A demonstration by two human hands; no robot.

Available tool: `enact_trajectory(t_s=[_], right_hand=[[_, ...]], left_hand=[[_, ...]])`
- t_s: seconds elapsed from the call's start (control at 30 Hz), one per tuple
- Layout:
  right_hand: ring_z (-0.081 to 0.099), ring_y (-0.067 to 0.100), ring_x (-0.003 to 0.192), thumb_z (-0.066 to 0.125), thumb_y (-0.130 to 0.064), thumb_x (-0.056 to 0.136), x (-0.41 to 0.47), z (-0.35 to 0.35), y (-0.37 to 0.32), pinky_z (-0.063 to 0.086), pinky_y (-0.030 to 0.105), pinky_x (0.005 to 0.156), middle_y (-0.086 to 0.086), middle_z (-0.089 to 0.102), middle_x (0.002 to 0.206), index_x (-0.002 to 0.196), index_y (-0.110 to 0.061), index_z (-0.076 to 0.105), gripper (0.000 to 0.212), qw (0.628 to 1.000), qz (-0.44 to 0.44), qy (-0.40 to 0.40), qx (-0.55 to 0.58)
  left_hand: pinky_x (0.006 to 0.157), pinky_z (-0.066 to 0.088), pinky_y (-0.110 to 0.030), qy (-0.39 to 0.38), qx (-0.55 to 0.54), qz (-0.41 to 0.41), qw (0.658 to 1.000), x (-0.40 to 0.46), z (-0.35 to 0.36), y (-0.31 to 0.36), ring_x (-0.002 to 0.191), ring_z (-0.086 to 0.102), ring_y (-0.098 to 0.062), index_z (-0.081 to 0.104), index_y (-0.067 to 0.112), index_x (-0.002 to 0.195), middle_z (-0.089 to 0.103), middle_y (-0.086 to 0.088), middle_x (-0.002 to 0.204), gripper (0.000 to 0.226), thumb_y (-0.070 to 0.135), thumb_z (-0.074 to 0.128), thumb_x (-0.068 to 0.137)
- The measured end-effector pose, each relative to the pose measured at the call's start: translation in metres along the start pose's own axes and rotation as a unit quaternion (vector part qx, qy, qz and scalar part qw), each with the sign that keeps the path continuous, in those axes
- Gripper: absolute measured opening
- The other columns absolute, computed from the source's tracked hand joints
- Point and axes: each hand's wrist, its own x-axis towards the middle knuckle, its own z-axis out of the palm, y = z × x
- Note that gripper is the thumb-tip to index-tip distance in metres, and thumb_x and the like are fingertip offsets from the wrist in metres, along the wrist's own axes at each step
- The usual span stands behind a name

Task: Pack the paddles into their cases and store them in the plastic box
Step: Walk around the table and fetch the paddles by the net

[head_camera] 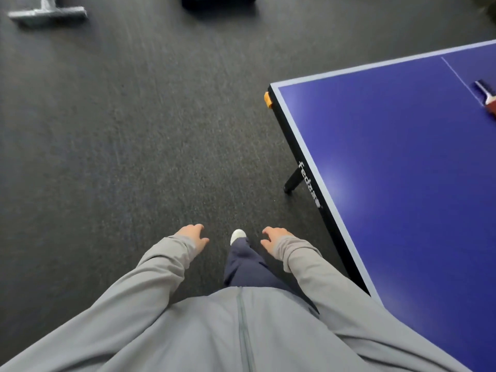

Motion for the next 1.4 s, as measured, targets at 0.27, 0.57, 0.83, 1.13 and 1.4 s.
enact_trajectory(t_s=[0.27, 0.57, 0.83, 1.13, 1.4], right_hand=[[0.051, 0.030, 0.120, 0.042, -0.031, 0.096, 0.085, -0.118, -0.025, 0.042, 0.037, 0.098, 0.011, 0.050, 0.135, 0.133, -0.016, 0.042, 0.041, 1.000, 0.007, -0.010, -0.011], [0.053, 0.029, 0.119, 0.042, -0.031, 0.097, 0.189, -0.224, -0.107, 0.042, 0.036, 0.098, 0.010, 0.051, 0.134, 0.134, -0.017, 0.042, 0.040, 1.000, 0.002, -0.020, -0.020], [0.050, 0.028, 0.121, 0.040, -0.030, 0.097, 0.284, -0.339, -0.217, 0.042, 0.038, 0.099, 0.009, 0.050, 0.136, 0.136, -0.016, 0.040, 0.041, 1.000, 0.001, 0.002, 0.012], [0.053, 0.029, 0.116, 0.043, -0.031, 0.094, 0.355, -0.436, -0.198, 0.043, 0.037, 0.098, 0.008, 0.055, 0.130, 0.130, -0.018, 0.045, 0.038, 0.987, 0.082, 0.010, 0.134], [0.052, 0.030, 0.119, 0.043, -0.032, 0.095, 0.427, -0.539, -0.141, 0.041, 0.036, 0.102, 0.010, 0.054, 0.131, 0.133, -0.019, 0.042, 0.040, 0.962, 0.133, 0.032, 0.238]], left_hand=[[0.104, 0.035, -0.030, 0.011, -0.029, -0.018, 0.999, 0.085, -0.121, 0.013, 0.127, 0.046, -0.026, 0.040, 0.014, 0.139, 0.050, -0.010, 0.138, 0.049, 0.032, 0.050, 0.094], [0.104, 0.037, -0.029, -0.005, -0.041, -0.065, 0.997, 0.190, -0.243, -0.042, 0.126, 0.048, -0.023, 0.043, 0.015, 0.137, 0.052, -0.008, 0.137, 0.048, 0.034, 0.050, 0.093], [0.105, 0.036, -0.030, 0.010, -0.004, -0.014, 1.000, 0.309, -0.394, -0.048, 0.129, 0.046, -0.024, 0.041, 0.015, 0.138, 0.050, -0.008, 0.139, 0.048, 0.033, 0.048, 0.094], [0.104, 0.036, -0.029, -0.050, 0.085, 0.039, 0.994, 0.418, -0.499, 0.021, 0.128, 0.046, -0.023, 0.042, 0.016, 0.137, 0.051, -0.006, 0.138, 0.047, 0.034, 0.048, 0.094], [0.104, 0.036, -0.028, -0.056, 0.166, 0.098, 0.980, 0.518, -0.586, 0.158, 0.129, 0.045, -0.024, 0.041, 0.013, 0.138, 0.050, -0.008, 0.139, 0.049, 0.033, 0.048, 0.095]])
